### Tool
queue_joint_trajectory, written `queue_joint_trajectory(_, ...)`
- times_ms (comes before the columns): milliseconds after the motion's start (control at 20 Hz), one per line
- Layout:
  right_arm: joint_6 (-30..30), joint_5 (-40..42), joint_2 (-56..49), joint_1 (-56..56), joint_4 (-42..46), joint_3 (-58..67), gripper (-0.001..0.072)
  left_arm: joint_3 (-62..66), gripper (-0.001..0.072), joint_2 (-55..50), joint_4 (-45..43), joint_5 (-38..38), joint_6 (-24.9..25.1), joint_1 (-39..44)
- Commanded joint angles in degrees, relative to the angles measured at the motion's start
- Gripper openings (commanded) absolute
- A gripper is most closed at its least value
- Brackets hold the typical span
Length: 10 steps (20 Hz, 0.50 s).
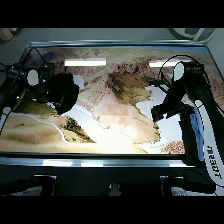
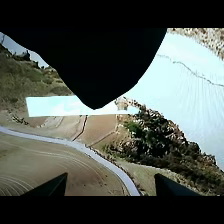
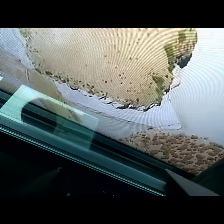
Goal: Fold the shirts.
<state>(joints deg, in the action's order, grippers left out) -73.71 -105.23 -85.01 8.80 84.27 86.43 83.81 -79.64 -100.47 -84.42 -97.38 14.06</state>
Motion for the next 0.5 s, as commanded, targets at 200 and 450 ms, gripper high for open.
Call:
queue_joint_trajectory(200,0.0,8.3,0.0,0.0,0.4,0.0,0.0673,0.0,0.0633,-0.2,0.2,10.5,-5.3,0.1)
queue_joint_trajectory(450,0.0,18.7,0.0,0.0,1.5,0.0,0.0672,0.5,0.0720,-2.1,-5.0,23.7,-5.6,-1.0)
